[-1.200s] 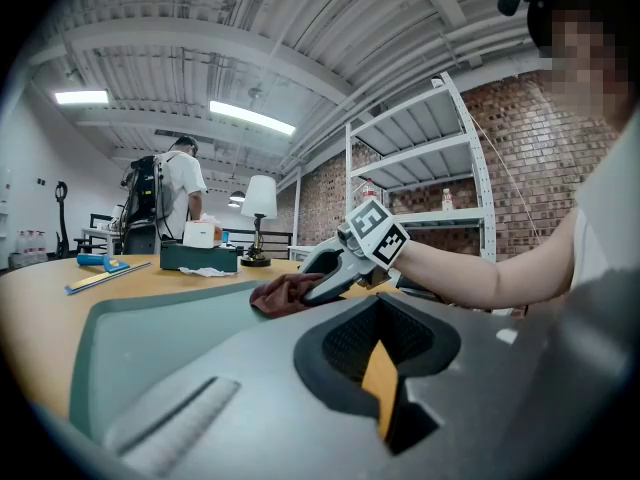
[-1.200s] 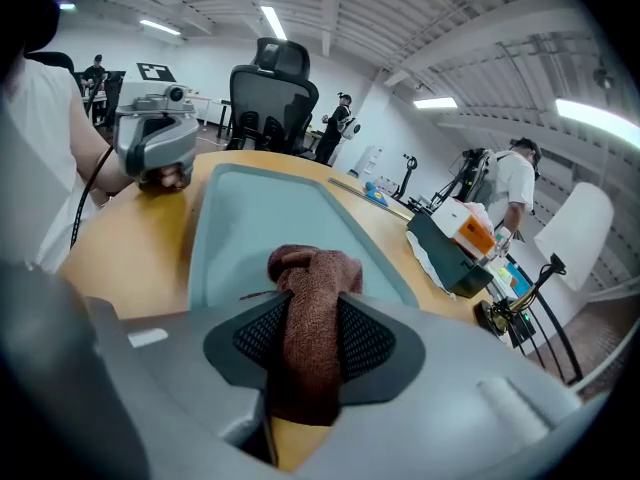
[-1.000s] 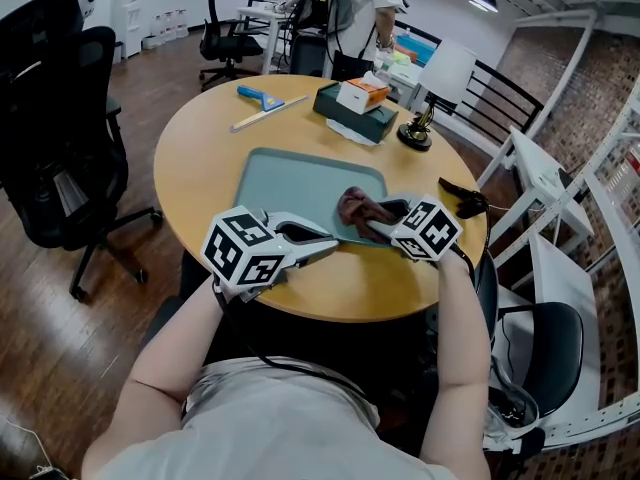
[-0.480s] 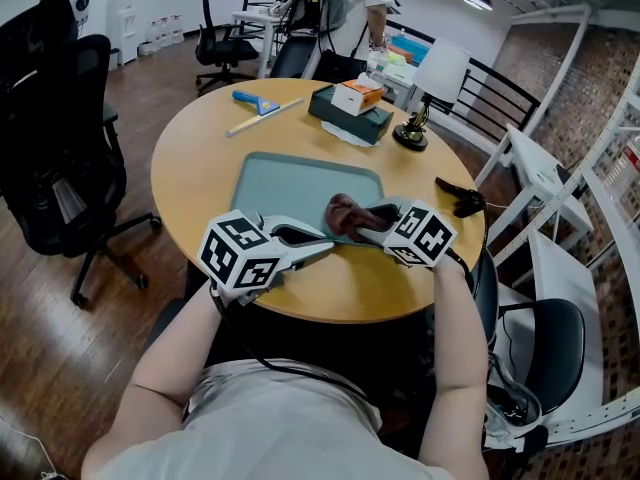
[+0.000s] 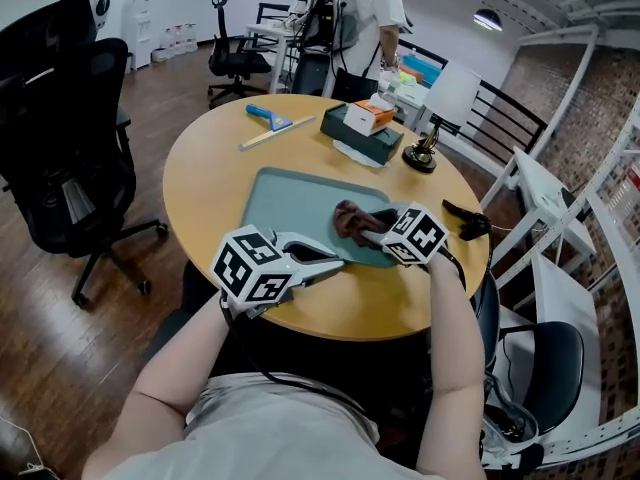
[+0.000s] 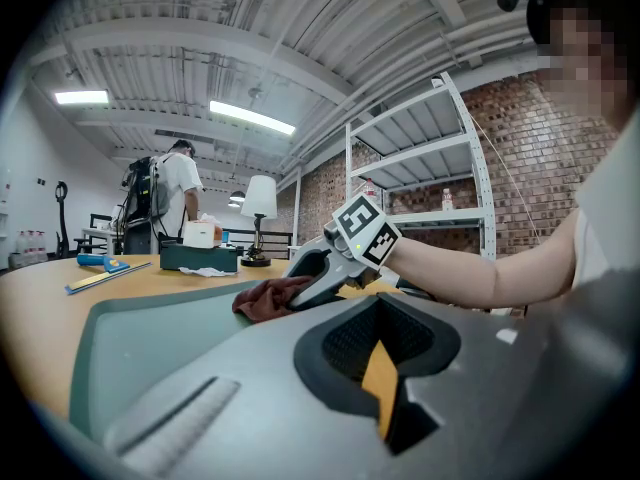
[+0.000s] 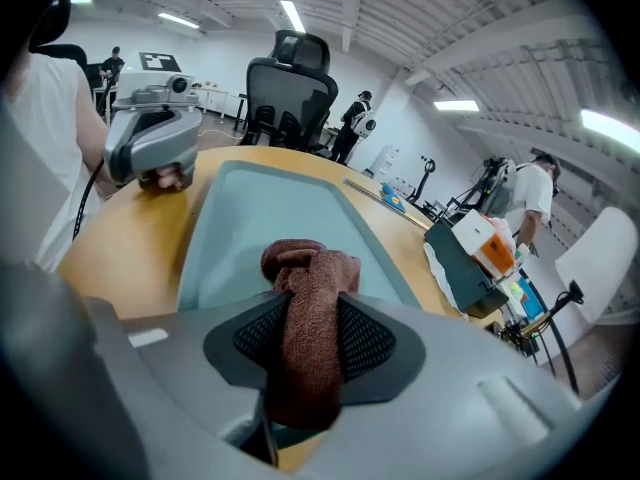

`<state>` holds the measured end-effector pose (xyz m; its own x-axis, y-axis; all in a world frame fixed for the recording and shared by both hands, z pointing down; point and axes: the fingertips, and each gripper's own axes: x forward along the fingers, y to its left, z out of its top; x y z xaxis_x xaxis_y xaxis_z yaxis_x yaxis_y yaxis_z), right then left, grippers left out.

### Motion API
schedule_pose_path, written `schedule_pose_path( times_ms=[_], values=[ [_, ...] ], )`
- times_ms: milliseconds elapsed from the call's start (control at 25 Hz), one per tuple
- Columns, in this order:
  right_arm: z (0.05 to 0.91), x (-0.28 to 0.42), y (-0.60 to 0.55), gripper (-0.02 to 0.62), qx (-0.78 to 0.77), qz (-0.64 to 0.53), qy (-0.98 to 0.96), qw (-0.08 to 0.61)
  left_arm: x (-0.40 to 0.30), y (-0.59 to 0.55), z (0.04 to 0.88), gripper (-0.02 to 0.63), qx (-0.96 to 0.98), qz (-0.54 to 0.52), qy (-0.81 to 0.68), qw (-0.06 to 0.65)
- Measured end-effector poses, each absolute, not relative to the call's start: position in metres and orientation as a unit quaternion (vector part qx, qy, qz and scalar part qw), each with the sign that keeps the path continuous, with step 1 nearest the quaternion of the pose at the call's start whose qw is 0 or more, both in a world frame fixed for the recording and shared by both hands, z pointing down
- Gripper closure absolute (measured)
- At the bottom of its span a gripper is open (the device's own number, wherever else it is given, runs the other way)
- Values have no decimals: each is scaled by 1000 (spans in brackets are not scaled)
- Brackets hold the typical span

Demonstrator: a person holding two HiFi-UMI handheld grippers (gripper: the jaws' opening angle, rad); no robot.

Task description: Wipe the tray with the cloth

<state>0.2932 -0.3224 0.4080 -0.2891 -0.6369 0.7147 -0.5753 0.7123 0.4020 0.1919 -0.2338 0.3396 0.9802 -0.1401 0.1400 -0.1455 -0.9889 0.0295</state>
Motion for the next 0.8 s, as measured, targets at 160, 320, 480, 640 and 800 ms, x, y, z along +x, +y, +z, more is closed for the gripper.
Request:
schedule_pose_path(
  times_ms=[160, 320, 480, 640, 800],
  values=[
    [407, 304, -346, 463, 394, -22, -796, 459, 191, -235, 338, 284, 995, 68, -73, 16],
    [408, 312, -364, 465, 406, -12, -790, 459, 192, -236, 338, 284, 995, 68, -74, 17],
    [408, 317, -381, 463, 411, -8, -787, 460, 193, -236, 337, 284, 995, 68, -75, 16],
    [409, 327, -399, 463, 426, -6, -778, 462, 194, -236, 338, 284, 995, 70, -76, 17],
    [410, 335, -408, 463, 442, -5, -768, 463, 191, -237, 339, 284, 994, 69, -85, 17]
  ],
)
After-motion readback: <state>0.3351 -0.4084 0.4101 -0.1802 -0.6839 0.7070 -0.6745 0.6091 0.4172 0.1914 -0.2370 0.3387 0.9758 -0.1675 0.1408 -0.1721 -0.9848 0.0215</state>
